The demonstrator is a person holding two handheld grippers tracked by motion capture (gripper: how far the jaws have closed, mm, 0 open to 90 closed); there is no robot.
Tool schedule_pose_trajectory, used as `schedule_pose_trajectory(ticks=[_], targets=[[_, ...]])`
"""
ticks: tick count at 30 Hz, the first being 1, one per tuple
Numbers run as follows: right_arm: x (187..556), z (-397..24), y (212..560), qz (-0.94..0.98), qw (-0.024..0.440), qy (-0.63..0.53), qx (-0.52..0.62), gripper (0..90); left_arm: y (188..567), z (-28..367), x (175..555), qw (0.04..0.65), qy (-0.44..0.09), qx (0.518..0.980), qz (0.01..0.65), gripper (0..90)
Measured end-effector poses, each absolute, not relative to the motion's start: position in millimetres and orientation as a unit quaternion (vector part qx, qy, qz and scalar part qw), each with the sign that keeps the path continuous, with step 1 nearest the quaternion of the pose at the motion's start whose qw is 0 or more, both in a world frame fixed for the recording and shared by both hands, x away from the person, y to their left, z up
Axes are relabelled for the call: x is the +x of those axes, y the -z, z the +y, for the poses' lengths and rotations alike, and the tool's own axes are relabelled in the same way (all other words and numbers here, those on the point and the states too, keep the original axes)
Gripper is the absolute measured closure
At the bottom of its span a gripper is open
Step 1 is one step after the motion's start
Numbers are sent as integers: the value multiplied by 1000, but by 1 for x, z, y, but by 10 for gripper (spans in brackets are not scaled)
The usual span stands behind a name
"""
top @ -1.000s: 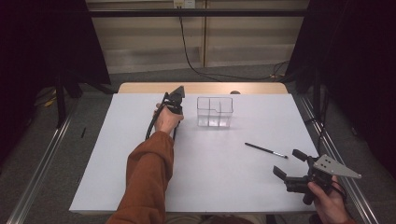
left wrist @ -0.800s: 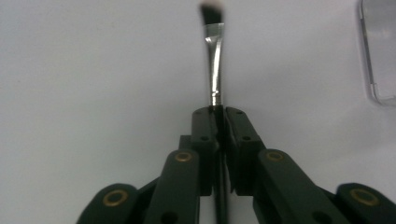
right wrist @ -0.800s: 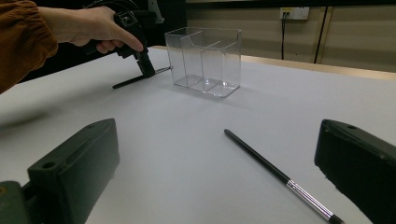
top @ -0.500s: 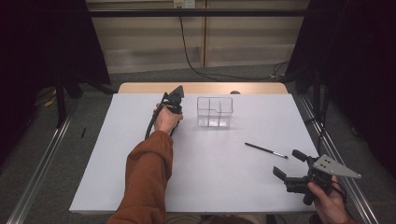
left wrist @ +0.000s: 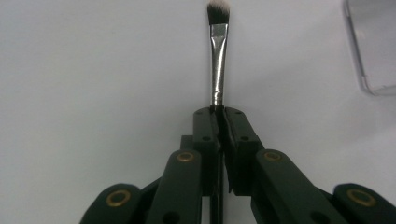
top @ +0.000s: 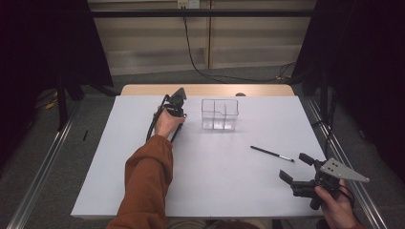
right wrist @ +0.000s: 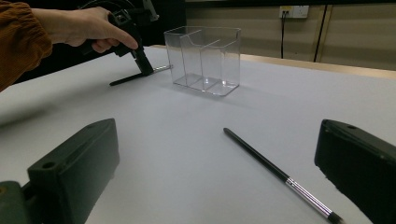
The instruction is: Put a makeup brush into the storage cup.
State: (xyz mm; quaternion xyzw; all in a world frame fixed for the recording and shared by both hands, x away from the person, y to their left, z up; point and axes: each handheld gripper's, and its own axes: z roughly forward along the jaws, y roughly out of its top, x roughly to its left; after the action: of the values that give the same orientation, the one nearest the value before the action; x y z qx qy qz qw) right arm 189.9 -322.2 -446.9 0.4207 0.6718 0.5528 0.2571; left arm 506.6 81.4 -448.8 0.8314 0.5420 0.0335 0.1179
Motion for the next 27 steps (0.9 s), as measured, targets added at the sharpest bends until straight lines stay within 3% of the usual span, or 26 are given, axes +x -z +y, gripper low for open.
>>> schedule_pose_trajectory(ticks=[9,27], targets=[[190,-322,447,672,258,-552,422,0,433,96,504,169,-45,815,552,843],[191,-322,447,672,258,-550,422,0,410,112,493,259,-69,819,508,843]])
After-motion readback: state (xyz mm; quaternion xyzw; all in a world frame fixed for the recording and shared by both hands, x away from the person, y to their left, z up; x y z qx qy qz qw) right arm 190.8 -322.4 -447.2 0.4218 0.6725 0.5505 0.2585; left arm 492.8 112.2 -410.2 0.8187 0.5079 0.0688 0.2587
